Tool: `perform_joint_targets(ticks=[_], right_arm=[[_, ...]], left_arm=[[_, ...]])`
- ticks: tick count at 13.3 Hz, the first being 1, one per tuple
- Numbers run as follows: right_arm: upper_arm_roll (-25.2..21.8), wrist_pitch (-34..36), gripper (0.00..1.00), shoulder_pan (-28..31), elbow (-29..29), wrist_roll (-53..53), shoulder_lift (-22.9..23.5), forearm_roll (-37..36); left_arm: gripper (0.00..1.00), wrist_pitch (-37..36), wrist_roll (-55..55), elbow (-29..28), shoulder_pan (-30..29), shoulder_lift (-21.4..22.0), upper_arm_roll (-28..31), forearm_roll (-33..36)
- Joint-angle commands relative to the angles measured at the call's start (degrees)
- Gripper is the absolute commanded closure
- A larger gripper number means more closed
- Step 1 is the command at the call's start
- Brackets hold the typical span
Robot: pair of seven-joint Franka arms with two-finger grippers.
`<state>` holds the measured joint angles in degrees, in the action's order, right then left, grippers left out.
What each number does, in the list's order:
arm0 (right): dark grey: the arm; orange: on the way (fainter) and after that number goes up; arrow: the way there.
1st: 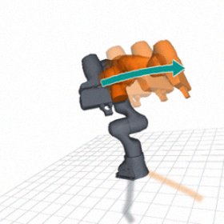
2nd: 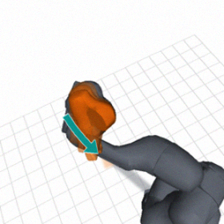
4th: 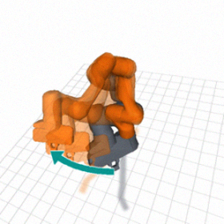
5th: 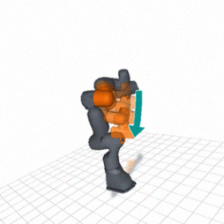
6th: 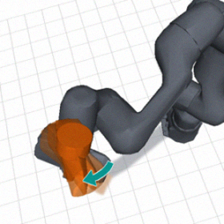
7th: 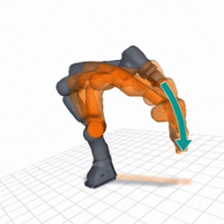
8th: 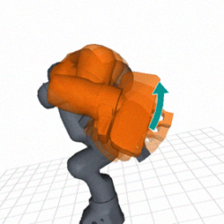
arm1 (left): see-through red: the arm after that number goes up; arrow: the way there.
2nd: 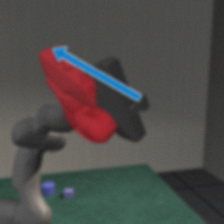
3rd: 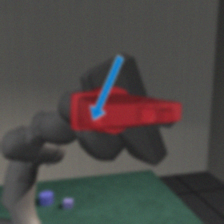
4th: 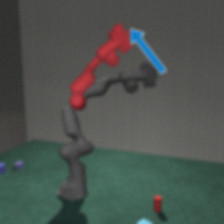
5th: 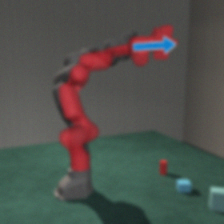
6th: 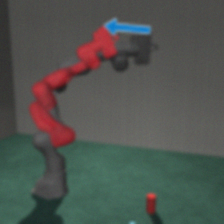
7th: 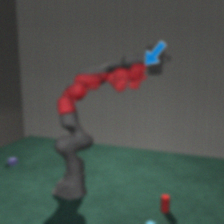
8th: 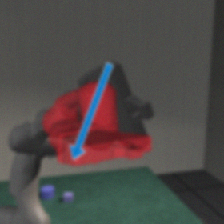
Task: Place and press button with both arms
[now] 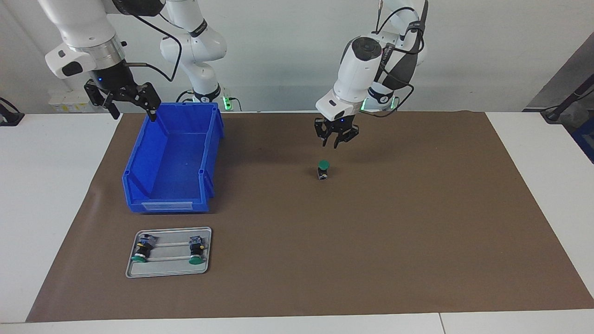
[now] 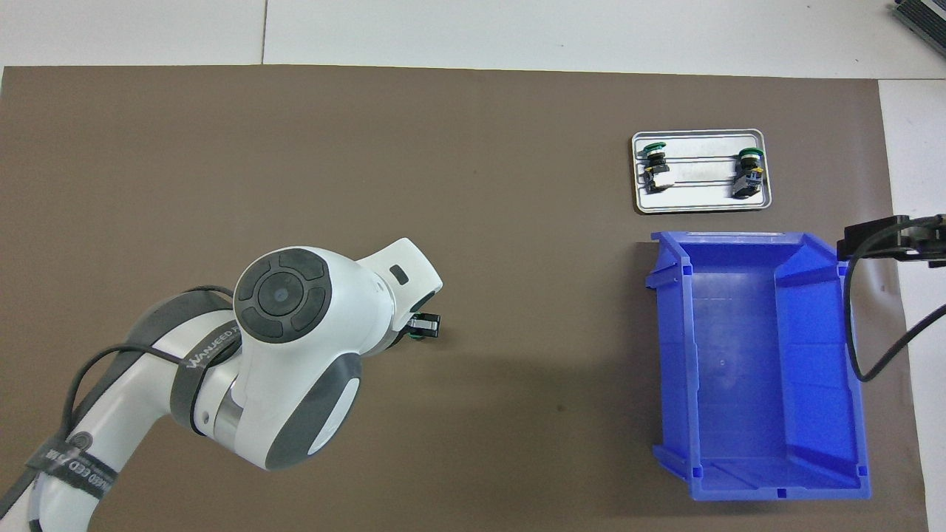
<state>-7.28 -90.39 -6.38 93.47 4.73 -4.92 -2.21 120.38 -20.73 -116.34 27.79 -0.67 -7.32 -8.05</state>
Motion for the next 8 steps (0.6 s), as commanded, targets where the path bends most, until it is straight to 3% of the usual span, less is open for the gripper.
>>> perform_joint_targets(ticks=[1,8], right_arm=[[-0.28,0.22,0.0,0.23,0.58,-1.48,-0.88,1.42],[-0.28,0.39,0.0,0.32,0.58,-1.48,-0.88,1.42]], left_arm=[[1.0,3.71,-2.82,0.33,0.6,-1.96,0.46,1.37],[1.0,8.64,-3.18,-0.82,0.6,-5.65,0.46,2.24]])
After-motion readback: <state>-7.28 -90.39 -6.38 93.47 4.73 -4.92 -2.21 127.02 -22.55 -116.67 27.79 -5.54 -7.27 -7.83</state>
